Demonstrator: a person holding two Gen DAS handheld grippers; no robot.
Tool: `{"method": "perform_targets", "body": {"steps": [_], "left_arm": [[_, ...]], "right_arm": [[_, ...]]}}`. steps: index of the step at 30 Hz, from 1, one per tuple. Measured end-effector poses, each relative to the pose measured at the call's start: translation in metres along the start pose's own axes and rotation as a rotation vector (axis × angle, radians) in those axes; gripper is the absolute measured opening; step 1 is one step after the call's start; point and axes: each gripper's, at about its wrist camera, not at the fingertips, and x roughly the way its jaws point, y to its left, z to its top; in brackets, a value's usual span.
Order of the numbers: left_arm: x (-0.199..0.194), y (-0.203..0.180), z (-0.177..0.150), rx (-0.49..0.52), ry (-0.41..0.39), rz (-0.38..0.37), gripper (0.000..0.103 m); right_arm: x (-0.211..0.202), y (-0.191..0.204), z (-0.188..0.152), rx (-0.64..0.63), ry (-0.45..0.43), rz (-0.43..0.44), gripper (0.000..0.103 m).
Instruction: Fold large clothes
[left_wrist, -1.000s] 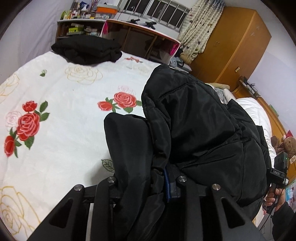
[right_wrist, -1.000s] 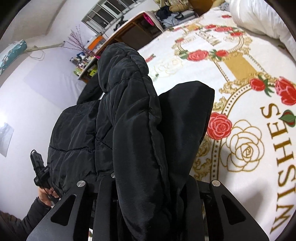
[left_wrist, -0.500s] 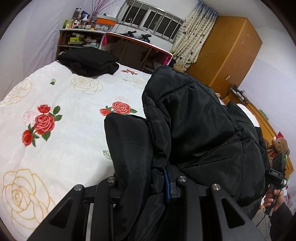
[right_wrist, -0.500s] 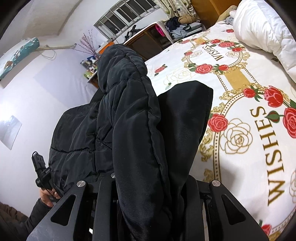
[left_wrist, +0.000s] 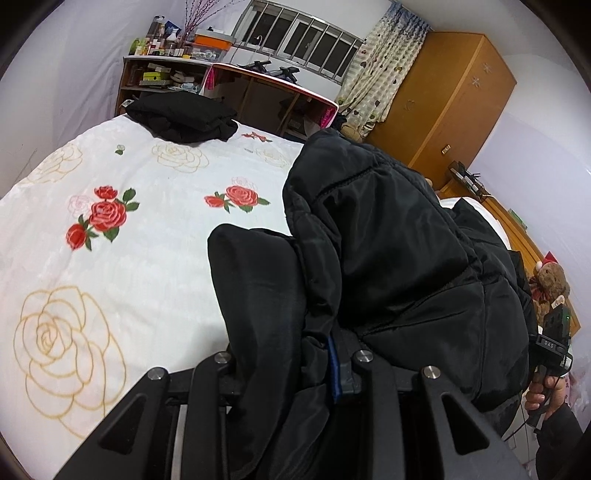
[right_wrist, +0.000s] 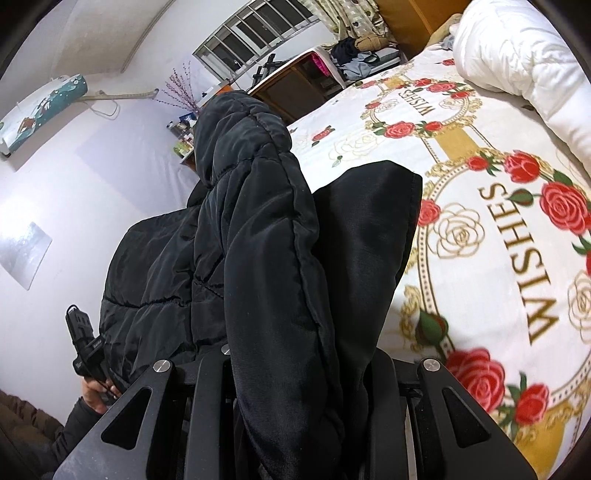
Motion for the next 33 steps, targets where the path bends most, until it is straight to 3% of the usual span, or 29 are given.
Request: {"method": "perform_targets", "body": {"steps": [8,15,18,22,26,33], "left_arm": [[0.015,0.011,-0.045,-0.013,0.052,0.006,0.030],[0.072,0.046,-0.094,-0.077,0.177,0.091,0.032],[0.080,0.061,-0.111,-0.135,0.188,0.085,0.035],[0.081,0.057,-0.112,-0.107,0.190,0.102,0.041],[0.074,0.060,-0.112,-0.141,0.185,0.112,0.055],[0.036,0.064,-0.101,-0.131,0.149,0.133,0.054]], "right_arm": [[0.009,-0.026,-0.033,0.037,0.048,-0.020,0.026],[0.069,-0.076,-0.059,0.111,0.154,-0.099,0.028],[0.081,-0.096,-0.068,0.159,0.168,-0.101,0.033],[0.084,-0.101,-0.067,0.154,0.181,-0.113,0.043],[0.080,-0.106,-0.066,0.186,0.187,-0.127,0.061],[0.044,-0.091,-0.066,0.135,0.155,-0.169,0.068]]}}
